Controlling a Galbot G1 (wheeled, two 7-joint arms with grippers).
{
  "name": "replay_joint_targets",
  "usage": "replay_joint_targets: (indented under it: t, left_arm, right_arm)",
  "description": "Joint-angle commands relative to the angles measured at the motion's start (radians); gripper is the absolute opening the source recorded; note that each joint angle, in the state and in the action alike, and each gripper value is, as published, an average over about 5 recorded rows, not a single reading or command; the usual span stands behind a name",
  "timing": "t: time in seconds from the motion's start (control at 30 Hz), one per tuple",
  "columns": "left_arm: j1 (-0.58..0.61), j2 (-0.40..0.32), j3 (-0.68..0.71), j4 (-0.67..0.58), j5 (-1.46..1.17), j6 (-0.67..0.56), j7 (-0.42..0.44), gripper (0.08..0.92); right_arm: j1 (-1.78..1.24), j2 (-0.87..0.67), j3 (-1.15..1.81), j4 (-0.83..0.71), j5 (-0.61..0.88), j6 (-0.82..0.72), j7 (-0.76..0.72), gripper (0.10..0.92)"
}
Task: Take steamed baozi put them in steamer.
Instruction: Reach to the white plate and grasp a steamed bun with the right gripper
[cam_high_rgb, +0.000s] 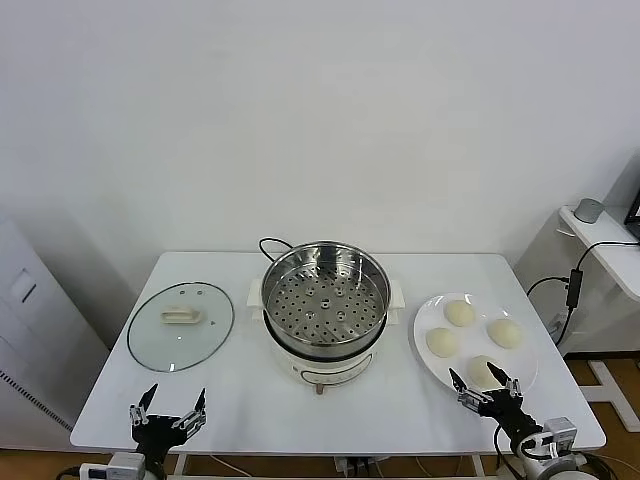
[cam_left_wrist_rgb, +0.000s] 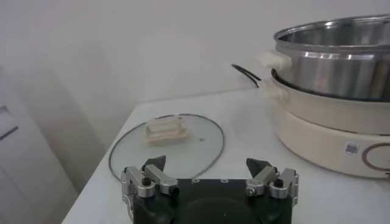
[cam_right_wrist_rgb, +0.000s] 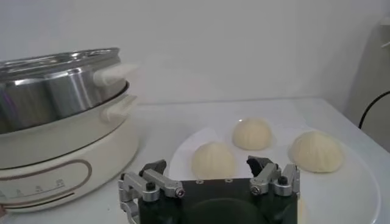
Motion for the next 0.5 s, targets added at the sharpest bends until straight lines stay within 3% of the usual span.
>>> replay_joint_targets:
  t: [0.03,0.3,0.5]
  left_arm:
    - [0.0,0.001,0.0,0.0,0.004,0.002,-0.006,0.823]
    - [-0.005,-0.008,-0.002,-0.002,0.015,0.0,-0.009,0.823]
    - [-0.018,-0.02,0.003,-0.003,0.035,-0.005,-0.012,0.823]
  right_arm:
    - [0.001,0.0,0.001,0.001,0.001,-0.006,0.011,0.823]
    - [0.155,-0.091,0.051,-0.03,-0.061,-0.1,-0.01,0.823]
    - [0.425,-0.293,0.045,-0.139,-0.381,-0.143,-0.275,0.823]
